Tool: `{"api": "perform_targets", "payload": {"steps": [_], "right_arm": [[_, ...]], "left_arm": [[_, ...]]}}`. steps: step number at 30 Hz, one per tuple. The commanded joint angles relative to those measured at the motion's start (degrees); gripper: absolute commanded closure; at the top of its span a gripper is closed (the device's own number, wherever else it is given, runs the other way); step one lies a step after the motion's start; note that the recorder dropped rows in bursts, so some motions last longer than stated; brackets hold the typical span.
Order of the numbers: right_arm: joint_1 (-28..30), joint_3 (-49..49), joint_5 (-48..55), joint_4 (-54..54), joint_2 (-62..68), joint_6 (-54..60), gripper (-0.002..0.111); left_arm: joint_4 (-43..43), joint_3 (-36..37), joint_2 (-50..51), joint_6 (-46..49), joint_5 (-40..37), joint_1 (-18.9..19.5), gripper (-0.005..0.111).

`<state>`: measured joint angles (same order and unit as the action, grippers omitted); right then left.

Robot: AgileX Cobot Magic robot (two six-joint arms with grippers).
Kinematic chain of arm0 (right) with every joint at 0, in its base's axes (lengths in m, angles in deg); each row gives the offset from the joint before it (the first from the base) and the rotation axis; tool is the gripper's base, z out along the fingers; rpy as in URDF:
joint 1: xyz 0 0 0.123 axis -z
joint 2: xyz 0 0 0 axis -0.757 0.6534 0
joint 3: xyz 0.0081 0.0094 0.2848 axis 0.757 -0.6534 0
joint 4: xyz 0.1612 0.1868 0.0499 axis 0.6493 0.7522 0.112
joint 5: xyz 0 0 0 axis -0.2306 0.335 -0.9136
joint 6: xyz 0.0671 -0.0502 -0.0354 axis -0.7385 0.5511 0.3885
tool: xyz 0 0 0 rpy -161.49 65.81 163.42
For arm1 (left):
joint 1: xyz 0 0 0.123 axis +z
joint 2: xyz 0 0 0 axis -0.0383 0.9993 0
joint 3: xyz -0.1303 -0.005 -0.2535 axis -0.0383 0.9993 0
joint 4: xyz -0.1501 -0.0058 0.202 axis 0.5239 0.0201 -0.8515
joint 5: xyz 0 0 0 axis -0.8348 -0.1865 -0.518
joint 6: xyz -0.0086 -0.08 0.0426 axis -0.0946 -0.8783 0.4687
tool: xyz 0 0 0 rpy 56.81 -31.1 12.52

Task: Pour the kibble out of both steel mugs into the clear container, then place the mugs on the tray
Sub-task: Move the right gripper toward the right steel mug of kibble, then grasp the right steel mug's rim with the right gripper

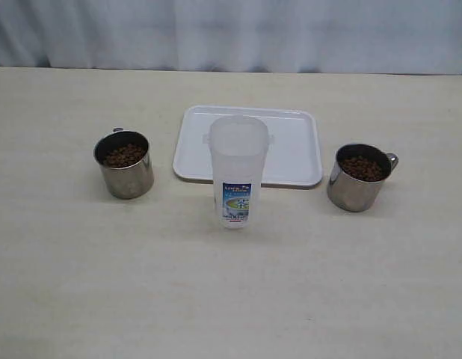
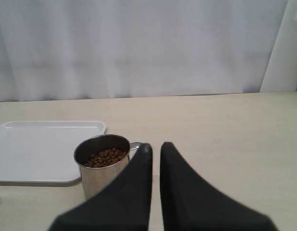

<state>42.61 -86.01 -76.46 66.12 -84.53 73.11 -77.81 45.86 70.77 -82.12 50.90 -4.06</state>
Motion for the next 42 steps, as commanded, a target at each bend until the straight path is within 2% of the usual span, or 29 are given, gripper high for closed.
{"api": "perform_targets", "payload": {"steps": [1, 13, 17, 24, 29, 33, 35, 39, 42], "right_arm": [[-0.3, -0.1, -0.1, 0.1, -0.2, 0.4, 0.104], [-0.3, -0.1, -2.6, 0.1, -0.2, 0.4, 0.104], [-0.3, -0.1, -17.8, 3.7, -0.2, -2.3, 0.104], [-0.3, -0.1, -19.4, 2.8, 2.3, -2.2, 0.104], [-0.3, -0.1, -25.1, 2.8, 15.1, -3.0, 0.104], [-0.3, -0.1, -32.8, 1.2, 32.3, -6.1, 0.104], [-0.3, -0.1, -38.6, -4.2, 42.3, -8.8, 0.104], [-0.3, -0.1, -52.0, -24.4, 61.2, -10.3, 0.104], [-0.3, 3.4, -54.9, -25.5, 72.8, -9.7, 0.104]], "left_arm": [[-0.3, 0.2, -0.2, -0.1, 1.0, 0.2, 0.107], [-0.3, 0.2, -0.2, -0.1, 0.7, 0.2, 0.107], [-0.3, 0.2, -0.2, -0.1, 0.7, 0.2, 0.107], [-0.3, 0.2, -0.2, -0.1, 0.8, 0.2, 0.107], [-0.3, 0.2, -0.2, -0.1, 0.8, 0.2, 0.107], [-0.3, 0.2, -0.2, -0.1, 1.1, 0.2, 0.107], [-0.3, 0.2, -0.2, -0.1, 0.9, 0.2, 0.107], [-0.3, 0.2, -0.2, -0.1, 0.9, 0.2, 0.107], [-0.3, 0.2, -0.2, -0.1, 0.9, 0.2, 0.107]]}}
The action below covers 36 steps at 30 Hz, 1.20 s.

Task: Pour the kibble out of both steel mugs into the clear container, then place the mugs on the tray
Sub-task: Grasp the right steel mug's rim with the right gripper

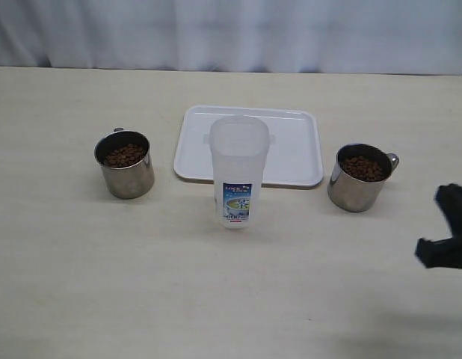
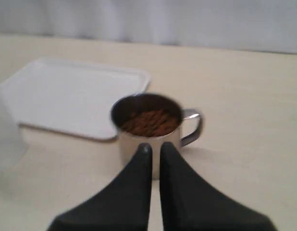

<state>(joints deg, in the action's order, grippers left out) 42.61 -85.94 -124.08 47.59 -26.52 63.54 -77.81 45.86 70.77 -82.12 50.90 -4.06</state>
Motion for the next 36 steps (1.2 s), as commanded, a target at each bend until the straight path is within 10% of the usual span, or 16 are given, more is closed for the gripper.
{"api": "perform_targets", "payload": {"steps": [1, 6, 15, 36], "right_arm": [[-0.3, 4.9, -6.9, -6.4, 17.7, 0.0, 0.104], [-0.3, 12.5, -6.9, -5.4, 32.6, 6.1, 0.091], [-0.1, 17.7, -15.5, -5.4, 46.5, 9.6, 0.014], [-0.1, 23.5, -34.6, -5.7, 62.0, 16.0, 0.014]], "left_arm": [[-0.3, 0.2, -0.2, -0.1, 0.9, 0.2, 0.107], [-0.3, 0.2, -0.2, -0.1, 0.9, 0.2, 0.107], [-0.3, 0.2, -0.2, -0.1, 0.9, 0.2, 0.107], [-0.3, 0.2, -0.2, -0.1, 0.9, 0.2, 0.107]]}}
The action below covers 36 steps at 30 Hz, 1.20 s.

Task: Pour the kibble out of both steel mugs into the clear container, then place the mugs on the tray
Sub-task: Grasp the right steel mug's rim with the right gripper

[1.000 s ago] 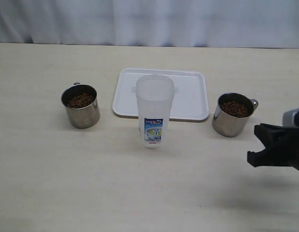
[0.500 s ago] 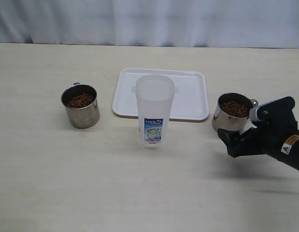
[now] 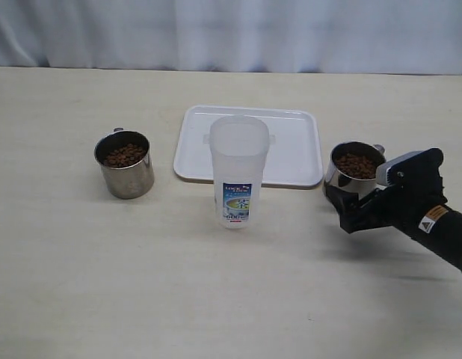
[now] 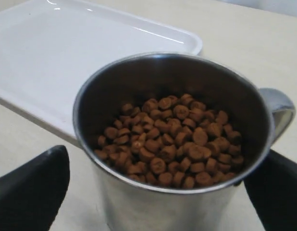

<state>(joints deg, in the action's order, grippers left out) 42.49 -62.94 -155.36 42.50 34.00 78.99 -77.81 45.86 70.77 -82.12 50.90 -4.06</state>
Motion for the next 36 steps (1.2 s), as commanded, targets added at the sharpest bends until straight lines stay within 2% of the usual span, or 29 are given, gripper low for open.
{"api": "perform_targets", "payload": {"steps": [1, 17, 21, 23, 28, 31, 36], "right_arm": [[0.0, 0.6, -3.4, -0.6, 1.8, 0.5, 0.014], [0.0, 2.8, -3.4, -0.6, 4.5, 0.5, 0.014], [0.0, 2.8, -3.4, -5.5, 4.5, 2.9, 0.015], [0.0, 2.8, -3.4, -7.0, 4.2, 5.2, 0.024], [0.0, 2.8, -3.4, -6.1, 4.2, 5.0, 0.068], [0.0, 2.8, -3.4, -6.0, 4.2, 4.5, 0.084], [0.0, 2.5, -3.4, -6.1, 3.6, 4.5, 0.103]], "left_arm": [[-0.3, 0.2, -0.2, -0.1, 0.9, 0.2, 0.107], [-0.3, 0.2, -0.2, -0.1, 0.9, 0.2, 0.107], [-0.3, 0.2, -0.2, -0.1, 0.9, 0.2, 0.107], [-0.3, 0.2, -0.2, -0.1, 0.9, 0.2, 0.107], [-0.3, 0.2, -0.2, -0.1, 0.9, 0.2, 0.107], [-0.3, 0.2, -0.2, -0.1, 0.9, 0.2, 0.107], [-0.3, 0.2, -0.2, -0.1, 0.9, 0.2, 0.107]]}}
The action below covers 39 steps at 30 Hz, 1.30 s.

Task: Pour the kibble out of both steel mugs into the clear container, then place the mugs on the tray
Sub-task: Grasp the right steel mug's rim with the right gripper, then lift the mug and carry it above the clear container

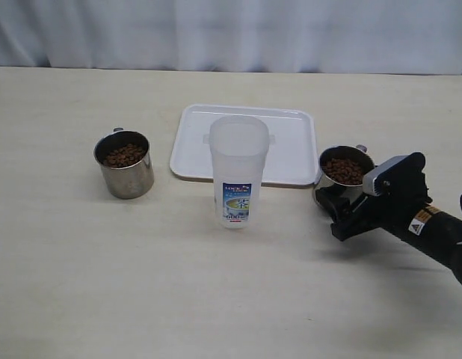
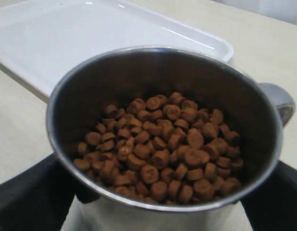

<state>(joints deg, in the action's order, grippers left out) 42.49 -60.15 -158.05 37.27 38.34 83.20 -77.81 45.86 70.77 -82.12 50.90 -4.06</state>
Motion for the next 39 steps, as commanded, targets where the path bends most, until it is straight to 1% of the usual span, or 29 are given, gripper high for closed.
{"api": "perform_targets", "payload": {"steps": [1, 4, 9, 11, 14, 17, 19, 21, 23, 27, 30, 36, 39], "right_arm": [[0.0, -0.4, -0.7, -0.9, -1.1, 0.3, 0.104], [0.0, -2.1, -0.7, 0.9, -3.7, 0.3, 0.104], [0.0, -7.4, -0.7, 9.9, -10.9, 0.6, 0.104], [-0.1, -10.6, -0.7, 13.1, -16.3, 0.6, 0.104], [-0.1, -12.9, 0.3, 13.7, -26.5, -2.4, 0.104], [-0.1, -12.7, 12.3, 13.7, -35.3, -5.9, 0.104], [-0.1, -12.7, 20.9, 13.7, -43.1, -11.4, 0.104], [-0.1, -12.7, 28.8, 13.7, -50.0, -14.4, 0.104], [-0.1, -12.7, 35.9, 13.7, -56.3, -15.8, 0.104], [-0.1, -12.7, 46.5, 13.7, -66.0, -18.2, 0.104], [-3.3, -12.7, 50.3, 13.7, -68.4, -18.6, 0.104], [-14.3, -12.7, 52.3, 13.7, -68.6, -15.7, 0.104], [-15.5, -12.7, 53.4, 14.2, -68.6, -15.3, 0.104]], "left_arm": [[-0.3, 0.2, -0.2, -0.1, 0.9, 0.2, 0.107], [-0.3, 0.2, -0.2, -0.1, 0.9, 0.2, 0.107], [-0.3, 0.2, -0.2, -0.1, 0.9, 0.2, 0.107], [-0.3, 0.2, -0.2, -0.1, 0.9, 0.2, 0.107], [-0.3, 0.2, -0.2, -0.1, 0.6, 0.2, 0.107], [-0.3, 0.2, -0.2, -0.1, 0.6, 0.2, 0.107], [-0.3, 0.2, -0.2, -0.1, 0.6, 0.2, 0.107], [-0.3, 0.2, -0.2, -0.1, 0.6, 0.2, 0.107], [-0.3, 0.2, -0.2, -0.1, 0.6, 0.2, 0.107], [-0.3, 0.2, -0.2, -0.1, 0.6, 0.2, 0.107], [-0.3, 0.2, -0.2, -0.1, 0.6, 0.2, 0.107], [-0.3, 0.2, -0.2, -0.1, 1.0, 0.2, 0.107], [-0.3, 0.2, -0.2, -0.1, 1.0, 0.2, 0.107]]}}
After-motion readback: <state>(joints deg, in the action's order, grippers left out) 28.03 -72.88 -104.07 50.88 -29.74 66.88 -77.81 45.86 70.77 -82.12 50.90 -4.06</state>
